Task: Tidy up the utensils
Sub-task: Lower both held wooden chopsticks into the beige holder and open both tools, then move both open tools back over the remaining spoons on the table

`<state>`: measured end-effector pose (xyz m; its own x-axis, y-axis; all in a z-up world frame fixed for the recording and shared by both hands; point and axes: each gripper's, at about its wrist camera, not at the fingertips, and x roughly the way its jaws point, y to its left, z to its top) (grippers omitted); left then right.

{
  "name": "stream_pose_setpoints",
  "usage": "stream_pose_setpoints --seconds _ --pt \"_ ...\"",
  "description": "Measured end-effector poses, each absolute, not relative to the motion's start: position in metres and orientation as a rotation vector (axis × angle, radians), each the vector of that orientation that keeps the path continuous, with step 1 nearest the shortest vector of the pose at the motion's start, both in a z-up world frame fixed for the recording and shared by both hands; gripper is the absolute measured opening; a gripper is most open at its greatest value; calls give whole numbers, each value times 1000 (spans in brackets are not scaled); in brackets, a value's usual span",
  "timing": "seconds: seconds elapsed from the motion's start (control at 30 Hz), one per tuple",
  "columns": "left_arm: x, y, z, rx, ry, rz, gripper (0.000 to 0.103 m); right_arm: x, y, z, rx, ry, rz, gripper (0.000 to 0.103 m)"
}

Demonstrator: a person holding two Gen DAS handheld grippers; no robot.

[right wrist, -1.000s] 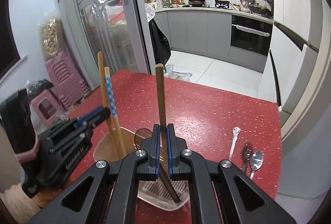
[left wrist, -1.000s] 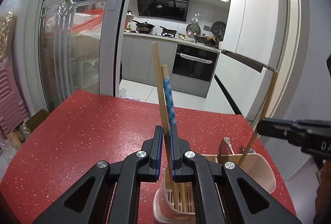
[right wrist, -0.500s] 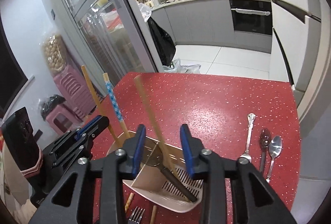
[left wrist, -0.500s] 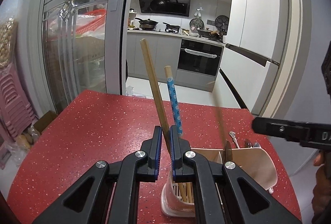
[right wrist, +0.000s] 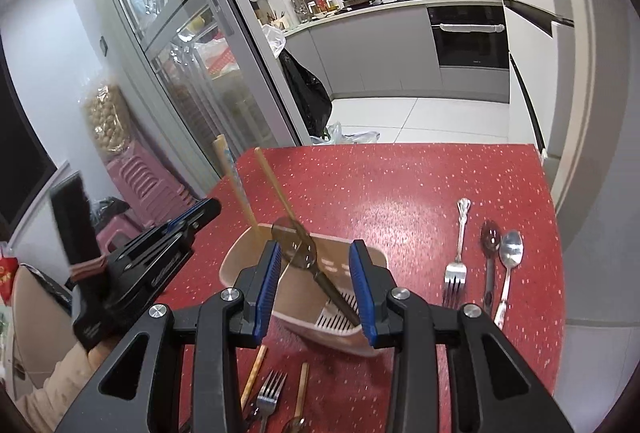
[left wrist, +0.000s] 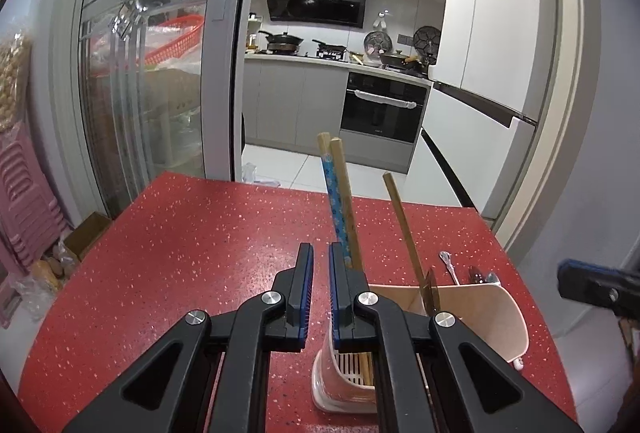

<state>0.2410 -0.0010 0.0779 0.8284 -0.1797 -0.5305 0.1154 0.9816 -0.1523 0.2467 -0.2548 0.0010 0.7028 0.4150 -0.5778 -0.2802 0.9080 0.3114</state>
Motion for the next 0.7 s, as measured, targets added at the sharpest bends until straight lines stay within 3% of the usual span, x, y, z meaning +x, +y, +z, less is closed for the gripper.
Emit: stream_pose_setpoints --seconds 0.23,0.27,0.3,0.33,0.4,0.43,0.57,0.6,0.7 --pt "215 2 90 -105 553 -188 32 220 -259 -8 236 710 394 44" --pt "208 4 91 -97 552 -186 49 216 -259 -11 240 715 396 46" --pt "204 6 91 -93 558 -183 103 213 -259 -14 243 721 398 50" --pt "199 8 90 -93 560 -161 103 209 -258 -18 248 731 400 54" --pt "194 10 80 -77 550 -157 103 201 -257 -28 257 745 394 81" --pt "192 10 70 -60 562 -155 103 196 -257 -33 261 746 380 88" --pt "177 12 30 0 614 -124 103 182 -256 -53 271 798 357 93" --pt "175 14 17 9 640 -120 103 178 -256 -61 283 817 357 103" --pt "165 20 -28 45 717 -117 103 165 -253 -77 280 852 345 103"
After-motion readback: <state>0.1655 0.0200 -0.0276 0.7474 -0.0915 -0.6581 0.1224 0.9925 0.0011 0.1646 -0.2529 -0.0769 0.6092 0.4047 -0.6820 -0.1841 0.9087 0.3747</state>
